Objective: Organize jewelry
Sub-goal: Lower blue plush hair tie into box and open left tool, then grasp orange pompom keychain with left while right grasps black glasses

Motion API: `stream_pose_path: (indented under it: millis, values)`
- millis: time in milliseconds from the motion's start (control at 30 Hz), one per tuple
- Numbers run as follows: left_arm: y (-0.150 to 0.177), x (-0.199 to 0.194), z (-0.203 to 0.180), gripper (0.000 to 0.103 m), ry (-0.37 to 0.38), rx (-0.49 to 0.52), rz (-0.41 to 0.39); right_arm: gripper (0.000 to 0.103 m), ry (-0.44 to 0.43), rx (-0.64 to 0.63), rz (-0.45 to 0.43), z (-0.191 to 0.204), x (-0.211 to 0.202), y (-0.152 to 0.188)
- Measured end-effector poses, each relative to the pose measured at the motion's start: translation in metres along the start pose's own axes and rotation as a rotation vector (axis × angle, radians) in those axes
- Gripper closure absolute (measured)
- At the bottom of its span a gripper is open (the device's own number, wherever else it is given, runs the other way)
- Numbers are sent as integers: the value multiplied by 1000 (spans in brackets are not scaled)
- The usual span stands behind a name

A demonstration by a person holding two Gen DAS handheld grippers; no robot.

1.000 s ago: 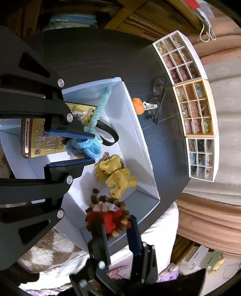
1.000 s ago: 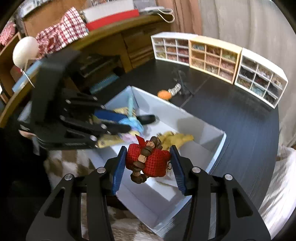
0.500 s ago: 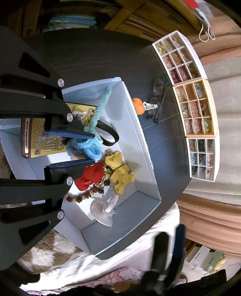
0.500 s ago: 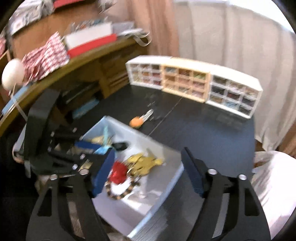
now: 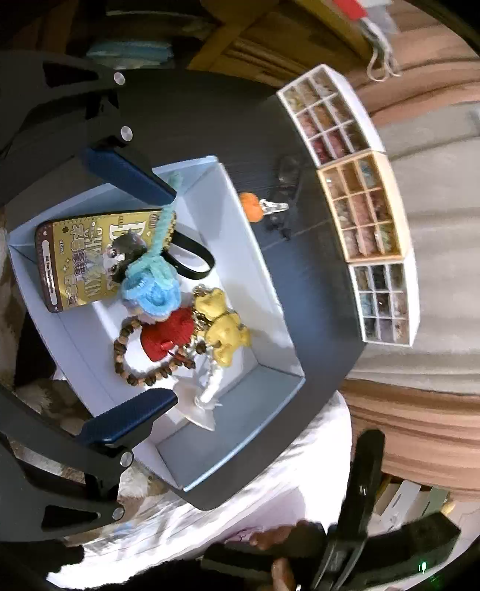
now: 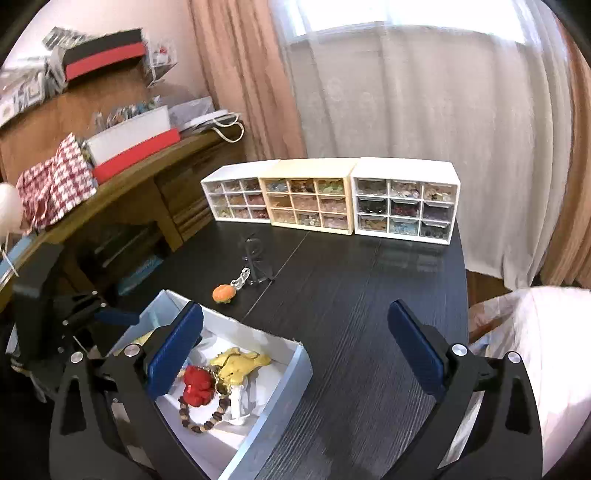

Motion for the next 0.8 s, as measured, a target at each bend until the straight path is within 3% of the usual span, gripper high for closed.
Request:
stream_pose_path:
  millis: [200,400,700,800]
  values:
    - [-5,-6,-3,4,-2,13,-10,7,-8,10,-52,-6,0,1]
    - [-20,-5,18,4,-21,-31,-16,7,-122,3,-25,-9,22,-5]
    - [-67,-5,107,4,-95,-207,-57,7,-195,-172,22,4,75,-24]
    - [-81,-11,133,4,-159,-231,-84,7,-208,-303,123,17,109,-30]
Point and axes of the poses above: each gripper's, at about its wrist camera, not at the fingertips, and x roughly the way its jaws point, z to its left, y to its underside, the point moved 4 cm from there along x, roughly the way its jaws point, and after that the axes turned 13 degrees about -x, right-handed, at the moved point
